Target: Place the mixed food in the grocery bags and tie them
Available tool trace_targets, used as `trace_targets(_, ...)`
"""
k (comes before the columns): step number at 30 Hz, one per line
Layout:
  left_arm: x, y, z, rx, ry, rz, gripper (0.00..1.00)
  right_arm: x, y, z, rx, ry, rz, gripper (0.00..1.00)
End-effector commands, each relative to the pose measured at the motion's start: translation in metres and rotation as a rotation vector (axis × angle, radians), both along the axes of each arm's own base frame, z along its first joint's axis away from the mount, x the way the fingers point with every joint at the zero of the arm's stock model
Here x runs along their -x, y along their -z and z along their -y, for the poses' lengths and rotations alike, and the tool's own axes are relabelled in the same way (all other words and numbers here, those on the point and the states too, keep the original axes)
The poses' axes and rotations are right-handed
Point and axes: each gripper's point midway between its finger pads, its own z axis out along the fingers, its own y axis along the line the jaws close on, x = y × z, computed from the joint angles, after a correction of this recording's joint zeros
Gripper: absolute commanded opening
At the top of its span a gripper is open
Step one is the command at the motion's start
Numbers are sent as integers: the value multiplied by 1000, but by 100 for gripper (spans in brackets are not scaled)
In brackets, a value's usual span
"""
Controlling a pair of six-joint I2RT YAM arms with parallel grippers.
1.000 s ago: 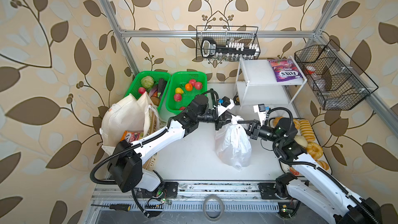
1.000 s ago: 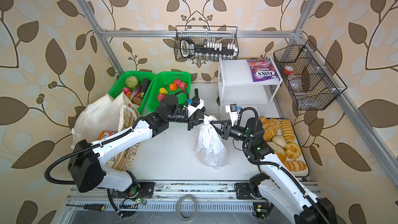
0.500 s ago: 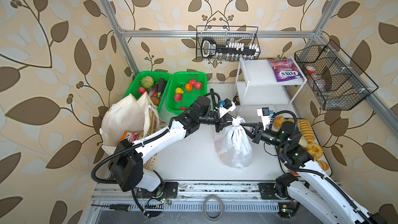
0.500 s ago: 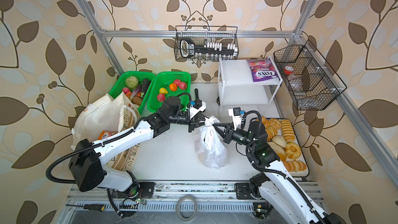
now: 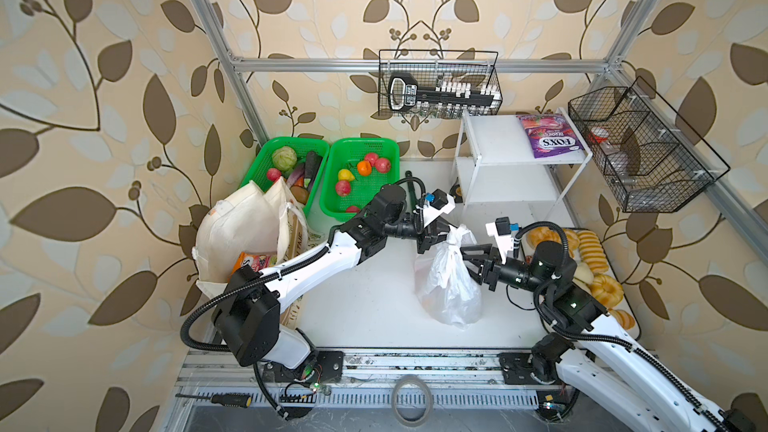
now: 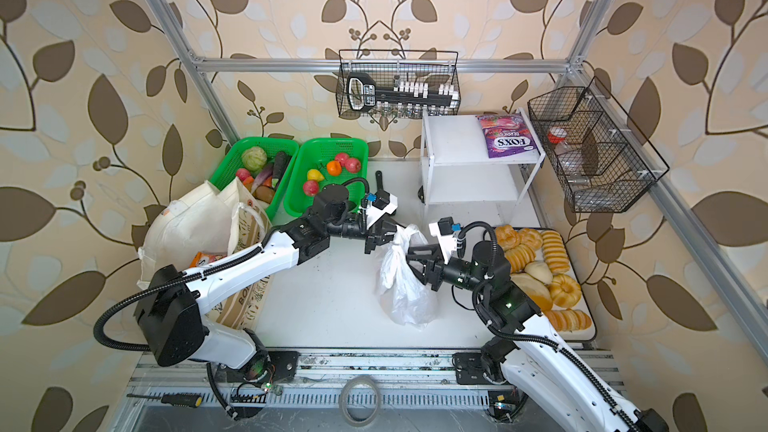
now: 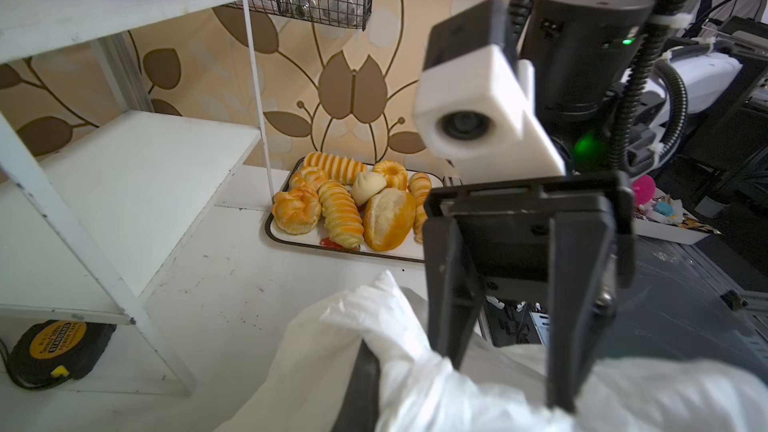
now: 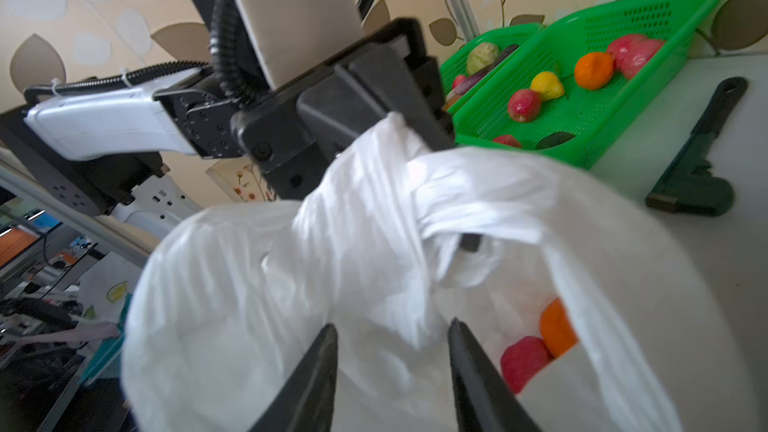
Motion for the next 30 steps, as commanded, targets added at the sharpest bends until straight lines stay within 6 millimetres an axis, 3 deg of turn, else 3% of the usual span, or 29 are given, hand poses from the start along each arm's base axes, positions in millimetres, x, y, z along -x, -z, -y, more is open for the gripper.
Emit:
trace_targets(1, 3, -14, 3, 54, 43, 30, 0, -5, 13, 3, 133, 84, 89, 52)
trace_targets(6, 4, -15, 4, 55, 59, 23, 0, -4, 12, 0, 179, 122, 129, 57)
trace_targets(11, 5, -13, 2, 55, 55, 26, 0, -4, 1, 17, 124, 165, 142, 55)
trace_targets(16, 6, -14, 2, 58, 60, 28, 0, -8, -18, 34, -59, 175, 96, 38)
trace_targets(22, 6, -14, 3, 60, 64, 20, 0, -21, -24, 39, -165, 170, 22, 13)
trace_targets(30, 7, -13, 3, 53, 71, -14, 0, -35, -36, 28, -252, 142, -19, 16)
